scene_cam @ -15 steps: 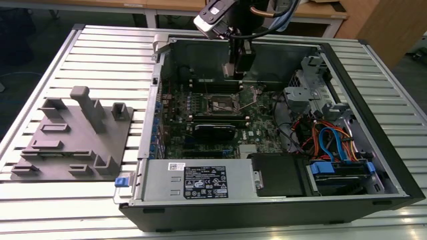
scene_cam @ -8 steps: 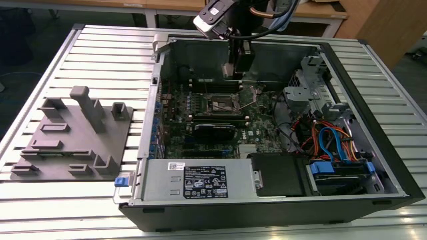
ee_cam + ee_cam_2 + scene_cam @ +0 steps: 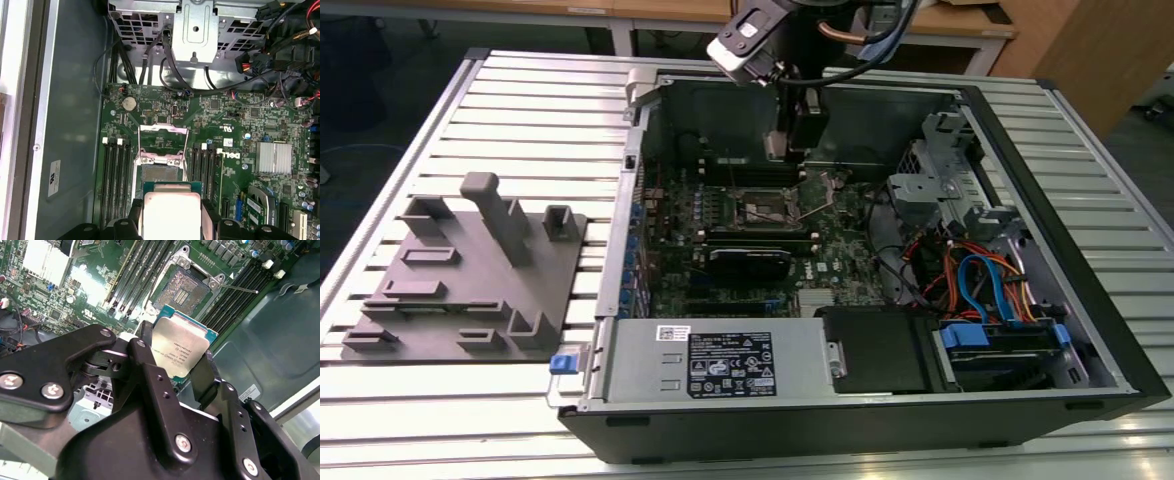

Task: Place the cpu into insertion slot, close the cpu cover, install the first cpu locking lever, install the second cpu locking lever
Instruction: 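Place the cpu into insertion slot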

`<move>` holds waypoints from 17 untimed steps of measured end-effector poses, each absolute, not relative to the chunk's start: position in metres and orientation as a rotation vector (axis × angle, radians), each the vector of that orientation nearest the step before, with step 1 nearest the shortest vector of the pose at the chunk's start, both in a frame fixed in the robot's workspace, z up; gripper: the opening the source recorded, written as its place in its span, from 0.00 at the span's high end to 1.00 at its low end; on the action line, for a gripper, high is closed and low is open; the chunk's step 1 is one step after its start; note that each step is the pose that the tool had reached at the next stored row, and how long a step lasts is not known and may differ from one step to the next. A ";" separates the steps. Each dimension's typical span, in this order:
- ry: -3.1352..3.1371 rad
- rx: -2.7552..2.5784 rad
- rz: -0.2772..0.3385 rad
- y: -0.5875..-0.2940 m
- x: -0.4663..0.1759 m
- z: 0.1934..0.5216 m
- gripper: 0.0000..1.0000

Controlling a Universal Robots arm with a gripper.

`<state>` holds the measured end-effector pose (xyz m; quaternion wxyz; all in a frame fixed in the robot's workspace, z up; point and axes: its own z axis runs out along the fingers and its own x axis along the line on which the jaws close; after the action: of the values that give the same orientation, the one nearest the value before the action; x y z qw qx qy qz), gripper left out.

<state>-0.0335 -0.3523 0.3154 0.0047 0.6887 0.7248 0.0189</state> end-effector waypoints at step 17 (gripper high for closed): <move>2.270 2.157 0.059 -0.352 -0.034 0.301 0.46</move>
<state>-0.0335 -0.3523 0.3010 0.0047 0.6887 0.7248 0.0189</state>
